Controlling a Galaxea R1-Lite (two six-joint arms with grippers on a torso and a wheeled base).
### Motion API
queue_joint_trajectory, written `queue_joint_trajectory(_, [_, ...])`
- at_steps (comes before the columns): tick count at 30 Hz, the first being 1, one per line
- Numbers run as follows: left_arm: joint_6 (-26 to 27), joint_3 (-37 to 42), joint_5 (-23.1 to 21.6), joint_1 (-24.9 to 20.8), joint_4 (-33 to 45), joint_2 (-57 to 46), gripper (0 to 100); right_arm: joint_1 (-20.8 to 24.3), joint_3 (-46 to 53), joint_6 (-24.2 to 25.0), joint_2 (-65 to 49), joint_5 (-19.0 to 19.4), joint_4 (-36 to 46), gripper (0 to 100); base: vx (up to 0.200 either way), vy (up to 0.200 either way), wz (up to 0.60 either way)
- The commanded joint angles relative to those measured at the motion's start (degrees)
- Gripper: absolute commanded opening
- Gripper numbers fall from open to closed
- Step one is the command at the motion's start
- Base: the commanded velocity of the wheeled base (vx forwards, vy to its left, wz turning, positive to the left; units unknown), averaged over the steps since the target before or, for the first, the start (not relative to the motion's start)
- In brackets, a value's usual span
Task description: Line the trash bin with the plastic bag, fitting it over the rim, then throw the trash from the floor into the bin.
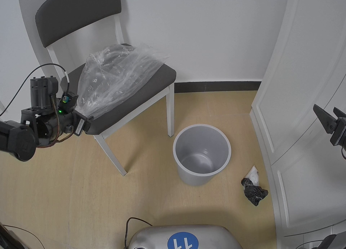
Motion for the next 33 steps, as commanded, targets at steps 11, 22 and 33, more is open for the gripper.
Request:
queue_joint_trajectory(11, [0.47,-9.75,1.73,1.15,-1.55,10.62,100,-0.56,0.04,-1.50,-3.19,1.26,-0.13,100,0.000,0.000,0.00])
queue_joint_trajectory(22, [2.66,-12.22,1.82,1.15,-2.08,14.92,100,-0.74,-0.49,-1.59,-3.63,1.18,-0.22,100,0.000,0.000,0.00])
queue_joint_trajectory(33, [5.83,-13.97,5.42,2.03,-5.06,15.54,100,-0.82,-0.84,-1.59,-3.99,1.26,-0.22,100,0.000,0.000,0.00])
